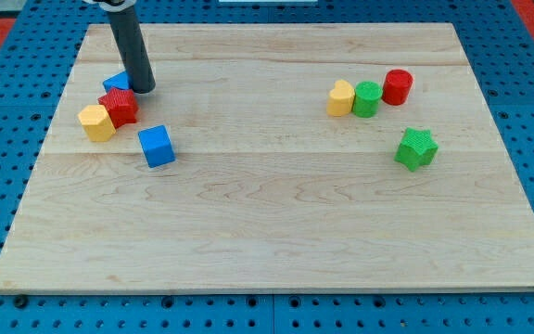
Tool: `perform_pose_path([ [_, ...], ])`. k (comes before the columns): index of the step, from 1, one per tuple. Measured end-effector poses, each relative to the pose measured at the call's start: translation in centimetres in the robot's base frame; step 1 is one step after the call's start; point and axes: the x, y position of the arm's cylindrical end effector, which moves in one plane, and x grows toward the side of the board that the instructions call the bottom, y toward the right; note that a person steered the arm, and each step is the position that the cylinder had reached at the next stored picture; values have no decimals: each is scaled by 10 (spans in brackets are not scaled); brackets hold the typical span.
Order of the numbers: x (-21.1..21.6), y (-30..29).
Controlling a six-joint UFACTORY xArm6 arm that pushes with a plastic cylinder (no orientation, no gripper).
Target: Place the blue cube to the right of the yellow hexagon
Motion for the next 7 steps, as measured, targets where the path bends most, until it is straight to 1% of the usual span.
perform_pose_path([
  [1, 4, -19],
  [2, 4, -24],
  [3, 3, 7],
  [4, 44, 99],
  [5, 144, 136],
  [6, 151, 79],
  [7, 131, 1],
])
